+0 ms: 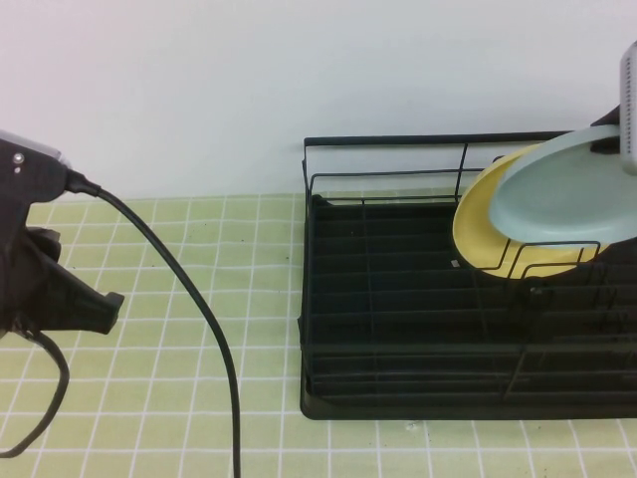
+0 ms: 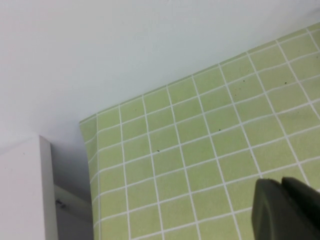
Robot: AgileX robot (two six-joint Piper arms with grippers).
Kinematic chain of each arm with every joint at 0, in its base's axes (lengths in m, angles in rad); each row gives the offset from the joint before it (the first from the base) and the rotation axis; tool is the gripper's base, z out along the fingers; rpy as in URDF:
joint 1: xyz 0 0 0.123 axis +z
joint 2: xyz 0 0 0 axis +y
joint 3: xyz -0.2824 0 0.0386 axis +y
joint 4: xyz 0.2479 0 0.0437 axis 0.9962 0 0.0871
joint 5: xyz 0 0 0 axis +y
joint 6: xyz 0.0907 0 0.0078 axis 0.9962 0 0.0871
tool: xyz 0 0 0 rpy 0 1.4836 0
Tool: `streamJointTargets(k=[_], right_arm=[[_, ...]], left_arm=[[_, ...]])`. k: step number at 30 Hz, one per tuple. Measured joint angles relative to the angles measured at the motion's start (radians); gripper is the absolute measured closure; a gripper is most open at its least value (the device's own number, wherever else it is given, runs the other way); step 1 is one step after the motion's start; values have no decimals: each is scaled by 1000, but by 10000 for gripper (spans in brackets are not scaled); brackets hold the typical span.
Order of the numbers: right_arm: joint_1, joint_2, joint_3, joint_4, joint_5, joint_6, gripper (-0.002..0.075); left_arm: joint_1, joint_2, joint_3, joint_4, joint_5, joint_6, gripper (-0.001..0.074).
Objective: Place plate on rack
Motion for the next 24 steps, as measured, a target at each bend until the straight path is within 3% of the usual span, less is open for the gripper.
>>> streamJointTargets(k=[8,17,24], right_arm=[[0,33,0,0,13,19,685],[0,53,0,-12,20,111,366],[0,49,0,-12,20,130,361]], left_arm=[[0,0,0,0,0,-36,735],[0,0,0,0,-35,-90,735],[0,0,0,0,-44,-96,735]])
